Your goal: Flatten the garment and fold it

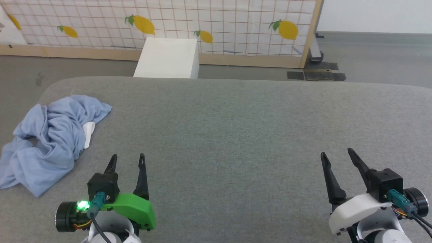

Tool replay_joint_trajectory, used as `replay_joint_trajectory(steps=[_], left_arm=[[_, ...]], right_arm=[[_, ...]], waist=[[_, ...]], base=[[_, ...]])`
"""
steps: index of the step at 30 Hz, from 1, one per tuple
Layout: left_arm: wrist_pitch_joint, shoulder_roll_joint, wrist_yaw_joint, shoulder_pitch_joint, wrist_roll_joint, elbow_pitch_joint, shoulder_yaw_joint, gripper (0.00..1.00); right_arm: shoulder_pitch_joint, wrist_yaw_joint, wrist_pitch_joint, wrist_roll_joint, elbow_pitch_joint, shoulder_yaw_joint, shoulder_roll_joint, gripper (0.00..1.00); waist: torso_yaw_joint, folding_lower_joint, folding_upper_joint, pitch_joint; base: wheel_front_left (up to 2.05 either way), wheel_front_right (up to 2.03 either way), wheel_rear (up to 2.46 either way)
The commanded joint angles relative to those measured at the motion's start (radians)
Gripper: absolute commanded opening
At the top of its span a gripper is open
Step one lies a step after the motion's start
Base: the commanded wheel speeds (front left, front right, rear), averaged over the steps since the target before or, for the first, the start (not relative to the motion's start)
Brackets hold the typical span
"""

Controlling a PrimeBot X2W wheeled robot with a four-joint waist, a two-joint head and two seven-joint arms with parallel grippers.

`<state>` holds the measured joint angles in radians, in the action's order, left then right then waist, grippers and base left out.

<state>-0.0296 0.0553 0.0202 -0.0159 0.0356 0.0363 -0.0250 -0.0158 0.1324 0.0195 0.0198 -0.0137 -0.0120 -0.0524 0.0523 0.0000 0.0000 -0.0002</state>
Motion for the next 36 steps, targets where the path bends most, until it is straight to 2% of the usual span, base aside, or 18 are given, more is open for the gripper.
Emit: replay_joint_trajectory(steps=[1, 15, 36], left_arm=[[-0.011, 0.002, 0.009, -0.015, 0.010, 0.007, -0.004, 1.00], [-0.036, 0.016, 0.038, -0.024, 0.032, 0.027, -0.019, 1.00], [-0.078, 0.026, 0.108, -0.004, 0.079, 0.033, -0.031, 1.00]], right_arm=[[0.010, 0.000, 0.011, 0.010, -0.003, -0.003, 0.000, 1.00], [0.016, 0.000, 0.034, 0.030, -0.016, -0.007, 0.001, 1.00], [0.022, -0.001, 0.061, 0.057, -0.021, 0.002, 0.001, 1.00]], waist=[[0.019, 0.0000, 0.0000, 0.000], [0.140, 0.0000, 0.0000, -0.004], [0.250, 0.0000, 0.0000, -0.003]], base=[[0.00, 0.00, 0.00], [-0.04, -0.04, -0.04], [-0.09, -0.09, -0.09]])
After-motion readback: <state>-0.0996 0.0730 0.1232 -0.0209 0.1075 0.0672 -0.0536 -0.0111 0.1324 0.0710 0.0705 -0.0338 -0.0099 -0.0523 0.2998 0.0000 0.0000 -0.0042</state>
